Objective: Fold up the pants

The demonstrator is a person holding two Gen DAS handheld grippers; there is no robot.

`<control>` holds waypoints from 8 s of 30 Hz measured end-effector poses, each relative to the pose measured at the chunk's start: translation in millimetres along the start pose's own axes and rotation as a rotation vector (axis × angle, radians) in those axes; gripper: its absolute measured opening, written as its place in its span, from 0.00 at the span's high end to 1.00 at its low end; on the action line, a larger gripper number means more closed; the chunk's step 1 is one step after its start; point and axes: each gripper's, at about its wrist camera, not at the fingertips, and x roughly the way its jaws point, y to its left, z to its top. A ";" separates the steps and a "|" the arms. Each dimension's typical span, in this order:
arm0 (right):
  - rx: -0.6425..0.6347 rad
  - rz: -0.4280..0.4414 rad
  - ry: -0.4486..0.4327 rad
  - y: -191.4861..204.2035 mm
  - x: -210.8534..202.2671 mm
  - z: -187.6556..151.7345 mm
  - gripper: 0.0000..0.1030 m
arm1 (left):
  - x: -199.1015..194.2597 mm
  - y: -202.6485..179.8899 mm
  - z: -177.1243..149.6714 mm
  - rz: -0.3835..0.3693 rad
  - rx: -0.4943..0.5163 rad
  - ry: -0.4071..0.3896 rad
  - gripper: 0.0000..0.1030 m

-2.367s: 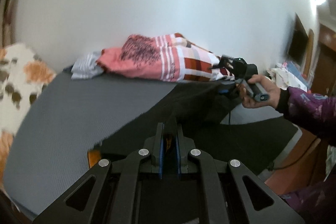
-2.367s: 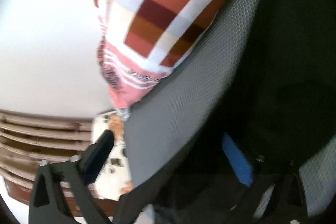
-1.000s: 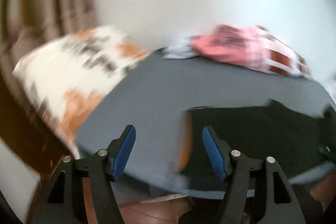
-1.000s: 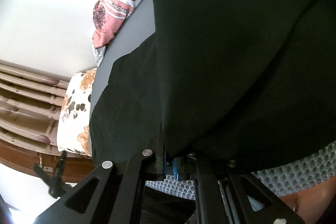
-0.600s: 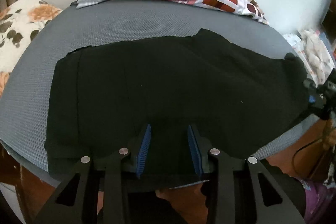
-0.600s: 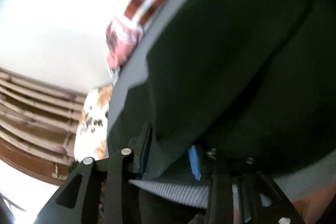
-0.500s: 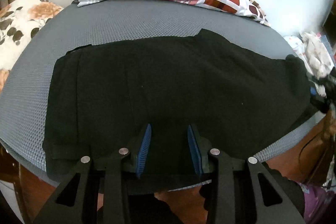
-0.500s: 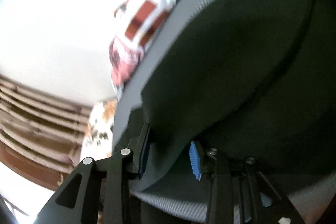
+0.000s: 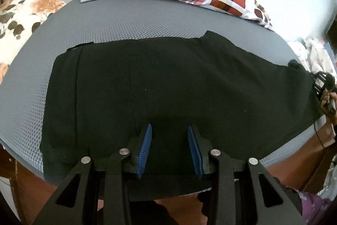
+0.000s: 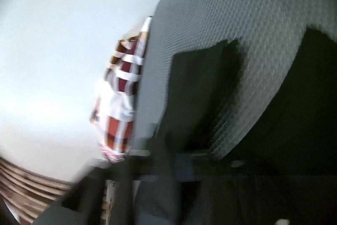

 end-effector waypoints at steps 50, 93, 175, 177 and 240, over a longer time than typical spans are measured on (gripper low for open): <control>0.007 -0.174 -0.129 -75.5 -185.2 -28.9 0.62 | 3.1 -7.5 1.1 0.038 0.143 -0.028 0.58; -0.016 -0.139 -0.108 -61.7 -153.1 -41.9 0.55 | -51.8 8.6 -11.7 0.039 -0.052 -0.194 0.44; -0.750 0.033 0.368 149.9 14.2 -279.3 0.52 | -82.5 49.7 -6.5 0.113 -0.123 -0.235 0.25; -0.791 0.023 0.408 149.5 25.9 -297.3 0.52 | -82.6 68.5 -5.5 0.124 -0.155 -0.218 0.26; -0.876 -0.019 0.606 146.8 74.6 -377.7 0.47 | -42.6 148.7 -49.5 -0.177 -0.411 0.047 0.47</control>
